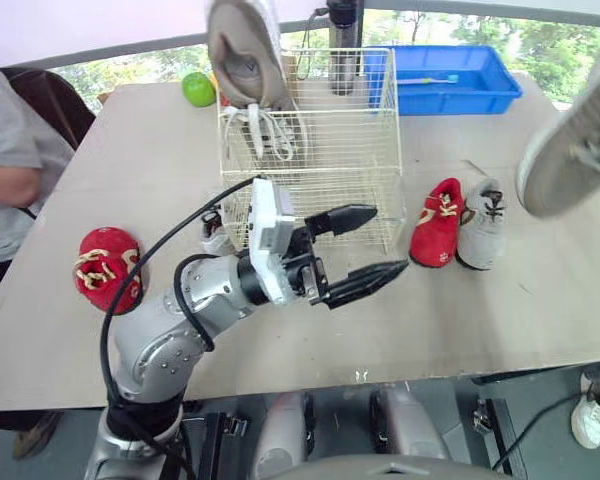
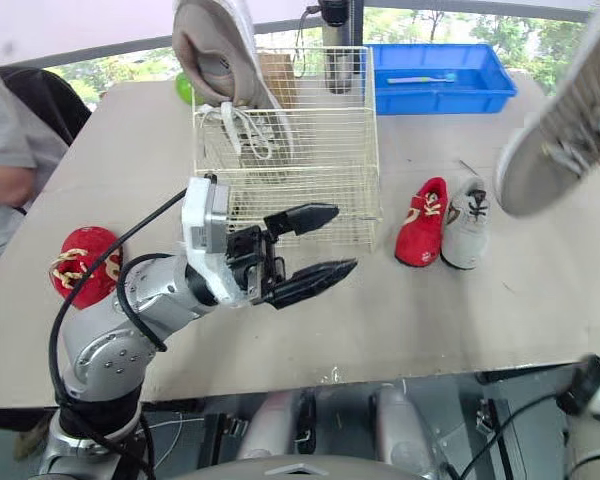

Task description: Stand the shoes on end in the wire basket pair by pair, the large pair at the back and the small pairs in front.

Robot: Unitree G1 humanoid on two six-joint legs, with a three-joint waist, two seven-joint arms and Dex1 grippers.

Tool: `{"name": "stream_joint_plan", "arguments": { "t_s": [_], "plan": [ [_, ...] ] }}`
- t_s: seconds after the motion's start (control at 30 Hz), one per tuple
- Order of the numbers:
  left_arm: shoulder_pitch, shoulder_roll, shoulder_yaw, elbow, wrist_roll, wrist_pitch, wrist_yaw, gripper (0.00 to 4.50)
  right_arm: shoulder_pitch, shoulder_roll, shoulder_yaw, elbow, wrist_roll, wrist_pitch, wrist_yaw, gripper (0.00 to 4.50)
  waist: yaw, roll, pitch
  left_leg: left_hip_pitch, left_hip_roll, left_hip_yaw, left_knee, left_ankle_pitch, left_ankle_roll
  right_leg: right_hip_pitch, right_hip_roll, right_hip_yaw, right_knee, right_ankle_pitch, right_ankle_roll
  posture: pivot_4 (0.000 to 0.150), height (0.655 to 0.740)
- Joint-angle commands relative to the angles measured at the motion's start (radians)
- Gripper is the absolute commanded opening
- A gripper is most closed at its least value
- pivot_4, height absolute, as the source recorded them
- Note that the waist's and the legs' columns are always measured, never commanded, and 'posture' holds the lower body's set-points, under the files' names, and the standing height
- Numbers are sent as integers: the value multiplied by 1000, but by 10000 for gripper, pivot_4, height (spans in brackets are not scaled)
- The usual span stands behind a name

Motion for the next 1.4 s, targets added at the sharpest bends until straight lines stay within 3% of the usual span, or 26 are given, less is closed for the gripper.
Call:
{"name": "stream_joint_plan", "arguments": {
  "t_s": [0.03, 0.17, 0.3, 0.53, 0.77, 1.0, 1.17, 1.4],
  "plan": [
    [57, -20, 66, -34, 30, -83, 39, 45000, -189, 66, 188, -10, -62, -139, -32, 496, 0, -1, 0, 1, 0, 0, -1, 0, 0, 0, 0, 1, 0, 0, 0, 1500, 7400],
    [170, 16, 185, -49, -38, -151, -42, 45000, -363, 206, 317, 114, -139, -289, -59, 496, -4, -1, 0, 2, 1, 1, -5, 0, 0, -2, 3, 4, 0, 0, -1, 1500, 7400],
    [273, 47, 289, -71, -49, -199, -54, 45000, -416, 270, 402, 157, -198, -400, -56, 496, 39, -4, -1, -10, 1, 0, -4, 0, -1, -8, 1, -4, -3, 0, -1, 1500, 7400],
    [458, 134, 426, -100, -58, -249, -131, 45000, -420, 346, 503, 188, -294, -544, -51, 496, 37, -5, 0, -23, -1, 1, 0, 0, -1, -20, -7, -3, -3, 0, 0, 1500, 7400],
    [450, 147, 420, -70, -44, -277, -140, 45000, -405, 361, 531, 242, -354, -643, -53, 496, 33, -6, 0, -23, -1, 1, 0, -1, 1, -20, -5, -6, -1, 0, -1, 1500, 7400],
    [427, 145, 390, -50, -25, -289, -141, 45000, -504, 380, 505, 351, -353, -732, -60, 496, 28, -5, 0, -22, -1, 1, 0, -1, 1, -21, -4, -5, -1, 0, -1, 1500, 7400],
    [420, 141, 388, -37, -8, -308, -141, 45000, -475, 407, 518, 453, -378, -828, -58, 496, 28, -6, 0, -22, 0, 1, -1, -1, 1, -21, -4, -6, -1, 0, -1, 1500, 7400],
    [433, 132, 394, -31, 17, -344, -142, 45000, -250, 469, 546, 526, -409, -909, -43, 496, 32, -7, -1, -22, 0, 1, 0, -1, 1, -19, -5, -6, -1, 1, -1, 1500, 7400]
  ]
}}
